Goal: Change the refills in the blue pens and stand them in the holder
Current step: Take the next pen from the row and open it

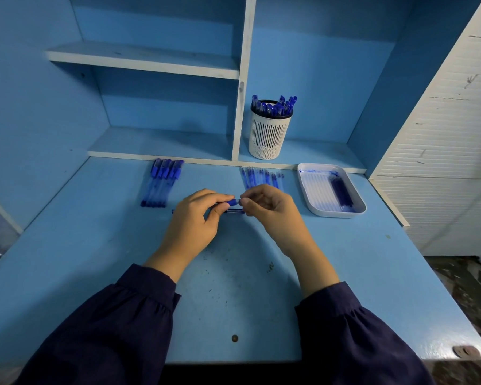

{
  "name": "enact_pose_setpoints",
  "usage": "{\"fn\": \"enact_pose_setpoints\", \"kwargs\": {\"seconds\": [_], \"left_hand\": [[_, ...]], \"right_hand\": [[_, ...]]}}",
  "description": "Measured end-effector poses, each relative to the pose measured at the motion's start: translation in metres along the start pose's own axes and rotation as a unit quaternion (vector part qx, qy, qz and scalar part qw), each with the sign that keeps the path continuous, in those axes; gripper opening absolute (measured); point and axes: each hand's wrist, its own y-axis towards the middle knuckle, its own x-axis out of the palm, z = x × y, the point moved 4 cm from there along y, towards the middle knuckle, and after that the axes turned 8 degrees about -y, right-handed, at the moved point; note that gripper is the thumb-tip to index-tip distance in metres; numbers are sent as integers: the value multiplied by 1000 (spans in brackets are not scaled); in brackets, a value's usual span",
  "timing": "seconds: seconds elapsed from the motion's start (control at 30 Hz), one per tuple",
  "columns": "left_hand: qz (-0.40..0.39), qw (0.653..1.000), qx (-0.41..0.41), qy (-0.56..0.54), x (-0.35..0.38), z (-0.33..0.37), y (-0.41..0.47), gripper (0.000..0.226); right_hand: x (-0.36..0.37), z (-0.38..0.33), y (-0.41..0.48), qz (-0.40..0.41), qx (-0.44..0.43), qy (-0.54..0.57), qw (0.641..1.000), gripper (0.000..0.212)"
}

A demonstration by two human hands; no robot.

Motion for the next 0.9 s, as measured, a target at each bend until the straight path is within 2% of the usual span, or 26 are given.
{"fn": "enact_pose_setpoints", "kwargs": {"seconds": [0.23, 0.47, 0.53, 0.63, 0.8, 0.9], "left_hand": [[4, 1000, -5, 1, -1, -1, 0, 18], [9, 1000, -19, -4, -2, -2, 0, 18], [11, 1000, -25, -4, -2, -3, 0, 18], [14, 1000, -27, -6, -2, -4, 0, 17], [14, 1000, -25, -5, -1, -3, 0, 17], [16, 1000, -24, -5, -1, -3, 0, 17]], "right_hand": [[-8, 4, 3, 29, 31, 68, 997, 14], [-19, 8, 6, 74, 43, 120, 989, 11], [-23, 10, 6, 83, 44, 71, 993, 7], [-21, 14, 6, 70, 38, -61, 995, 3], [-10, 20, 6, 18, 11, -249, 968, 3], [-6, 19, 6, -13, -5, -294, 956, 8]]}}
